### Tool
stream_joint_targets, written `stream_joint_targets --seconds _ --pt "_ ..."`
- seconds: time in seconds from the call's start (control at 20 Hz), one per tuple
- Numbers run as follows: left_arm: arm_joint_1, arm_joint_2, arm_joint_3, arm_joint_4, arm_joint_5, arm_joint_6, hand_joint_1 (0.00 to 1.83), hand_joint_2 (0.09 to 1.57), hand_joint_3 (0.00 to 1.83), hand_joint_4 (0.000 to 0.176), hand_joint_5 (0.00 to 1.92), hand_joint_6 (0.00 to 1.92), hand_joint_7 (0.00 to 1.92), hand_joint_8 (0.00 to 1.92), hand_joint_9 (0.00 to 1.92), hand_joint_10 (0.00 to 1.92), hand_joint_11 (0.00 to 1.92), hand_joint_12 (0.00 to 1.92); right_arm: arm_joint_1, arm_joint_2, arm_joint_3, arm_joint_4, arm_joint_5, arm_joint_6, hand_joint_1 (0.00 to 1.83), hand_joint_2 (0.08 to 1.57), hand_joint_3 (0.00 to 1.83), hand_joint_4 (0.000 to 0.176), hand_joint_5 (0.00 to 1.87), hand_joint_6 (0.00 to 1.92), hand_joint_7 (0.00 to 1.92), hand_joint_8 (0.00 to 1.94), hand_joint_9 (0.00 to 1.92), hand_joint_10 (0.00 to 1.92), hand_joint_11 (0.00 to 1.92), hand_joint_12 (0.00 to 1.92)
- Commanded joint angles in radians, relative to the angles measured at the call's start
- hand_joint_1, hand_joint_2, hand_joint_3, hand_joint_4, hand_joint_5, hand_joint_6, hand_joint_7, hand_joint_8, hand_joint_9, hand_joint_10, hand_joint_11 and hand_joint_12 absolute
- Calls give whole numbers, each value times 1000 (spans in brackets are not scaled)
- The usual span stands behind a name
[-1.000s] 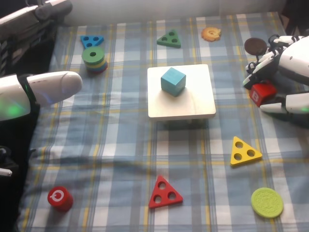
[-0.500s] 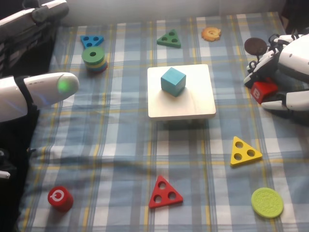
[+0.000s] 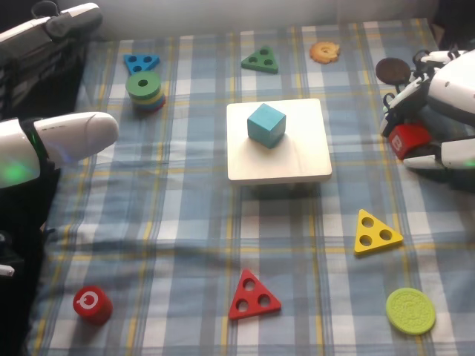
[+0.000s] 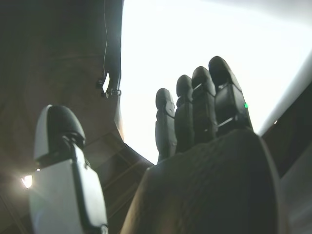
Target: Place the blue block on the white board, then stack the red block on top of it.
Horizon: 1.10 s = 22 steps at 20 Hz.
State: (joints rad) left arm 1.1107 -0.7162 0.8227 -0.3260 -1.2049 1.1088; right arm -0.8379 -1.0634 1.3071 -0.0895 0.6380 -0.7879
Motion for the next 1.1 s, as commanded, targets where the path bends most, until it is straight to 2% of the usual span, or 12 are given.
stream_joint_targets --seconds 0.0,0.05,0.15,0.2,0.25,0.4,0.5,0.6,0.65,0.75,0.8,1.05 --pt "-4 0 -1 4 -129 -12 796 872 0 99 358 1 283 4 194 3 0 446 33 4 -5 -4 129 -1 1180 1065 0 0 1093 780 855 10 764 5 270 968" --pt "-3 0 -1 4 -129 -12 799 868 0 104 360 1 285 2 190 1 0 429 65 7 -14 -43 130 -1 1180 1064 0 0 1095 775 847 5 744 1 244 959" --pt "-2 0 0 3 -129 -12 795 866 0 115 368 1 284 0 196 2 0 473 114 8 -25 -108 136 12 1181 1061 0 0 1099 770 827 7 726 1 142 1072" --pt "-2 -1 1 3 -129 -12 788 865 0 124 363 1 278 1 199 2 0 507 137 6 -24 -142 145 44 1172 1060 0 0 1104 764 829 5 735 3 95 1163" --pt "-2 -2 3 3 -128 -12 790 863 0 125 364 2 278 1 198 1 0 512 160 2 -21 -186 157 85 1164 1057 0 0 1115 749 835 5 744 5 98 1187" --pt "-2 -3 5 2 -124 -12 807 860 0 107 370 1 286 2 205 3 0 549 232 -25 4 -303 192 203 1188 1042 0 0 1149 684 839 2 744 1 189 1080" --pt "-2 -5 7 2 -122 -12 805 862 0 99 369 1 298 3 238 9 0 667 262 -37 7 -331 203 215 1192 1032 0 0 1175 638 859 4 752 3 222 1002" --pt "-2 -6 10 2 -118 -12 836 862 0 102 364 0 293 0 244 5 0 705 299 -63 22 -387 214 261 1192 1032 0 0 1176 638 854 1 738 0 184 1014" --pt "-2 -7 10 2 -117 -12 838 866 2 109 356 0 286 0 239 2 0 706 313 -82 40 -416 226 306 1193 1029 0 0 1185 622 856 1 733 1 144 1078" --pt "-2 -7 13 2 -113 -12 837 866 1 110 347 0 274 0 232 1 0 687 333 -129 85 -463 248 407 1193 1028 0 0 1186 622 855 2 721 4 112 1090" --pt "-2 -8 14 2 -112 -12 857 872 2 118 345 0 274 1 238 3 0 700 342 -149 102 -480 250 437 1190 1032 1 0 1174 647 852 2 720 3 123 1081" --pt "-3 -13 22 3 -98 -12 931 916 5 107 346 0 271 1 209 1 0 619 369 -187 123 -524 251 467 1163 1035 1 0 1165 672 848 1 697 4 16 1193"
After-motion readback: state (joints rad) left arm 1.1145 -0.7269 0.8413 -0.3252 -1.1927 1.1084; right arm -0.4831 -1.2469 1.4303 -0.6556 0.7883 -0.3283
